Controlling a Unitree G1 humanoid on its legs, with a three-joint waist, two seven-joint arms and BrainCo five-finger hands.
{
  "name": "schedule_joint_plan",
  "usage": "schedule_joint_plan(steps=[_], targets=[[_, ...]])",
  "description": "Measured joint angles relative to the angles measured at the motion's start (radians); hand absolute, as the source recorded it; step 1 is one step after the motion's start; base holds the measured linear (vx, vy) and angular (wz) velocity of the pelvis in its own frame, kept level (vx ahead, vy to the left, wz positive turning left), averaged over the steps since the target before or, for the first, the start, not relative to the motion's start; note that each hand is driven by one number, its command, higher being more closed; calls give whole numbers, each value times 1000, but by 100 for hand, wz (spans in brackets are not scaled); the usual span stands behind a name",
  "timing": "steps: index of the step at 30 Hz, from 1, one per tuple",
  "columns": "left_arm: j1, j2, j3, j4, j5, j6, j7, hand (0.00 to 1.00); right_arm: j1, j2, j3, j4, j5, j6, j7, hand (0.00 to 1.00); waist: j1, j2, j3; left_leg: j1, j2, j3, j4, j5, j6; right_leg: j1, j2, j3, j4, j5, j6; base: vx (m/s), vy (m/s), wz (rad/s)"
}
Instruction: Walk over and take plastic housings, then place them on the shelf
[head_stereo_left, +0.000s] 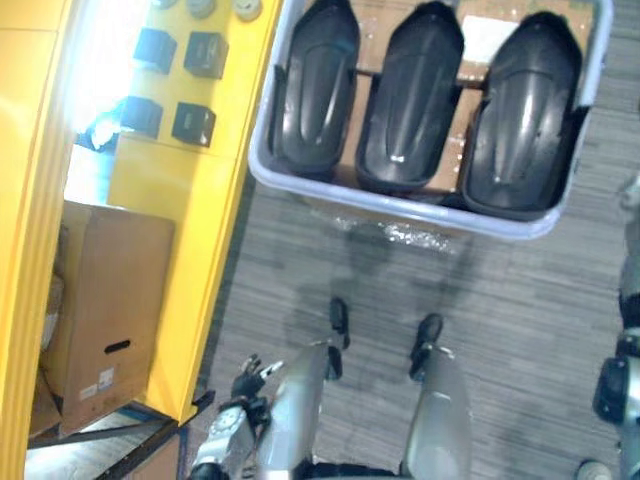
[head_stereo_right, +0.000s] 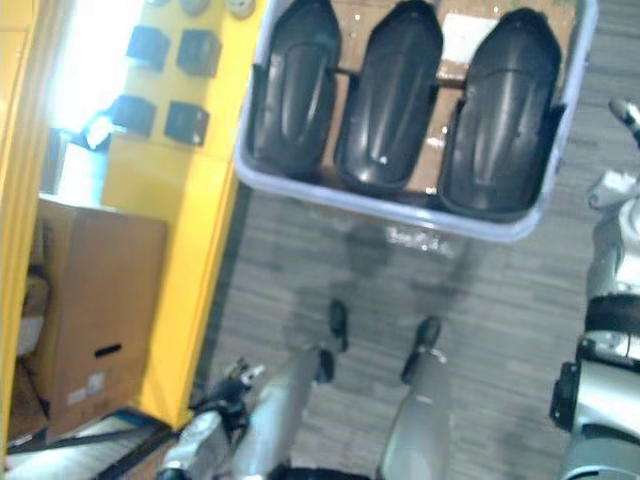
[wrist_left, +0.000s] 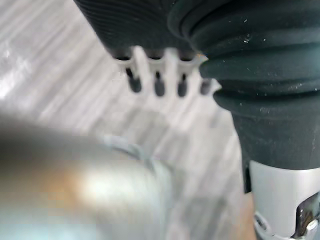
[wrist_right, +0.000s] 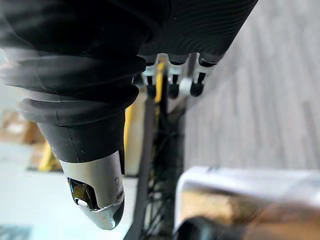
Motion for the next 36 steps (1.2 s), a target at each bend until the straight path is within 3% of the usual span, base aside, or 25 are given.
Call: schedule_joint_plan(steps=[4, 10, 16, 23, 28, 29, 33, 34, 36], targets=[[-3, 2, 1, -17, -4, -10, 1, 0, -7, -1, 41, -42, -15, 1, 0, 0, 5, 6, 0, -61, 22, 0, 91, -38, 3, -46, 0, 1, 56, -23, -10, -85, -32, -6], [-8, 2, 0, -29, -35, -19, 2, 0, -21, -2, 49, -48, -15, 24, 5, 0, 18, 6, 0, -105, 33, 1, 120, -41, 1, -82, 0, -3, 73, -24, -11, -33, -16, 1], [-8, -1, -1, -43, -42, -23, 0, 0, -54, -3, 99, -41, -16, 129, 35, 0, 34, 6, 0, -123, 34, 3, 131, -40, 4, -99, -3, -3, 92, -23, -12, 25, -18, 0], [-7, 2, -11, -45, -81, -45, -12, 0, -114, -5, 143, 45, -17, 207, 42, 0, 42, 7, -1, -155, 35, 4, 154, -42, 5, -133, -10, -1, 120, -28, -19, 6, -5, 0], [-7, 7, -36, -47, -82, -60, -11, 0, -138, -17, 178, 103, -19, 277, -9, 0, 51, 12, -4, -155, 35, 15, 150, -45, 1, -136, -18, -2, 121, -31, -22, -16, -18, 5], [-5, 11, -42, -47, -83, -62, -10, 0, -157, -38, 206, 134, -19, 309, -40, 0, 53, 14, -5, -155, 51, 49, 145, -41, 3, -141, -25, -4, 121, -31, -22, -1, -23, 10], [-4, 16, -76, -54, -112, -63, -8, 0, -176, -52, 221, 177, -19, 350, -67, 0, 54, 22, -7, -163, 47, 64, 132, -28, 17, -154, -34, -3, 118, -26, -16, 23, -18, 6], [-3, 16, -79, -55, -112, -63, -8, 0, -179, -52, 222, 179, -19, 356, -67, 100, 54, 24, -8, -163, 47, 64, 132, -28, 17, -154, -34, -3, 117, -26, -15, 33, -8, 0], [3, 16, -83, -64, -113, -64, -8, 0, -197, -61, 246, 188, -23, 367, -65, 100, 55, 25, -8, -160, 46, 67, 125, -27, 17, -154, -35, -3, 115, -26, -14, 43, -18, -2]])
